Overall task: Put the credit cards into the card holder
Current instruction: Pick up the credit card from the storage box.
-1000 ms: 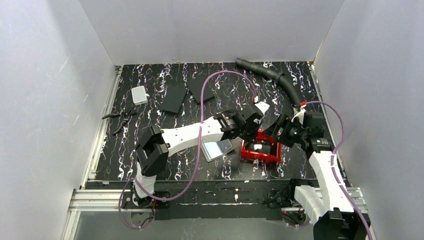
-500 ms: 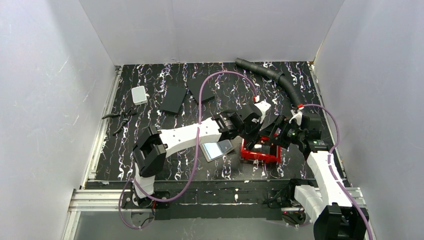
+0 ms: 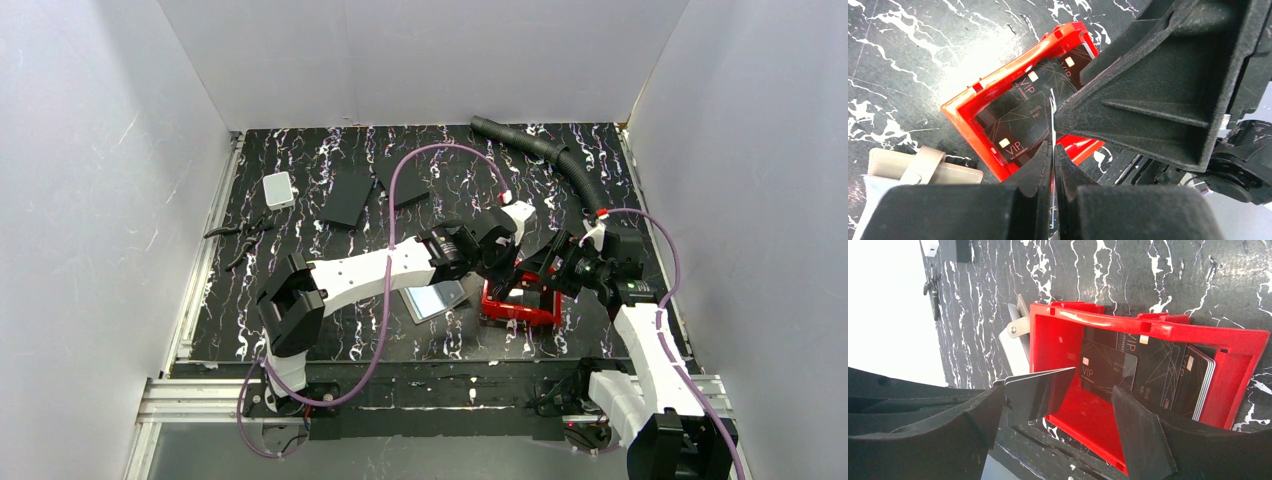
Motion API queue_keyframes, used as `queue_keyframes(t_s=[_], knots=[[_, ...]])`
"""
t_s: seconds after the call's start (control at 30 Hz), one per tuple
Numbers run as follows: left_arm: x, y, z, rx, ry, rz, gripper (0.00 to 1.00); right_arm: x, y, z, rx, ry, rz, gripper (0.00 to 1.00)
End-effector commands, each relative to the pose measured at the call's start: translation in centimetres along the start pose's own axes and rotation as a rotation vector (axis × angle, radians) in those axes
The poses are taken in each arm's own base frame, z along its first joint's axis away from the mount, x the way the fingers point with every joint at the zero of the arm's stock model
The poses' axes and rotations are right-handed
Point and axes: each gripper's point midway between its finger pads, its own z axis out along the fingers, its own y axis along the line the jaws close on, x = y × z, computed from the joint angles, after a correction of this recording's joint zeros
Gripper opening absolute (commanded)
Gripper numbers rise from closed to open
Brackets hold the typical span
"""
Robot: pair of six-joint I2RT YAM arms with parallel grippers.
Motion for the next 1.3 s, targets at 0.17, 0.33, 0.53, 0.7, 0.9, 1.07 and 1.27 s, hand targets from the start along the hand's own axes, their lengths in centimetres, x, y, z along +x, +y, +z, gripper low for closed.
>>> queue_keyframes(t_s=[0.17, 0.33, 0.53, 0.7, 0.9, 1.07, 1.27], knots=[[-3.8, -1.7, -2.8, 0.109, -0.136, -0.112, 0.0, -0.1, -0.6, -0.1, 0.018, -0.023, -0.034, 0.89], [-4.7, -1.7, -2.6, 0.137, -0.199, -0.168, 0.0, 1.1, -2.3, -0.2, 0.084, -0.002, -0.032, 0.88], [-5.3, -1.0, -3.4, 0.113, -0.266, -0.167, 0.0, 1.8, -4.0, -1.0, 0.209, 0.034, 0.004, 0.86], [-4.8, -0.6, -3.3, 0.101, -0.254, -0.173, 0.0, 1.0, -2.4, -1.2, 0.15, 0.004, 0.005, 0.85], [-4.5, 0.5, -3.9, 0.152, -0.225, -0.308, 0.0, 0.5, 1.4, -0.4, -0.089, -0.034, 0.05, 0.69], [-4.3, 2.4, -3.9, 0.233, -0.175, -0.488, 0.0, 1.6, 2.8, 0.1, -0.256, -0.003, 0.127, 0.71], [-4.8, 2.6, -3.8, 0.316, -0.186, -0.593, 0.0, 2.2, 4.5, 0.0, -0.408, 0.029, 0.149, 0.78]])
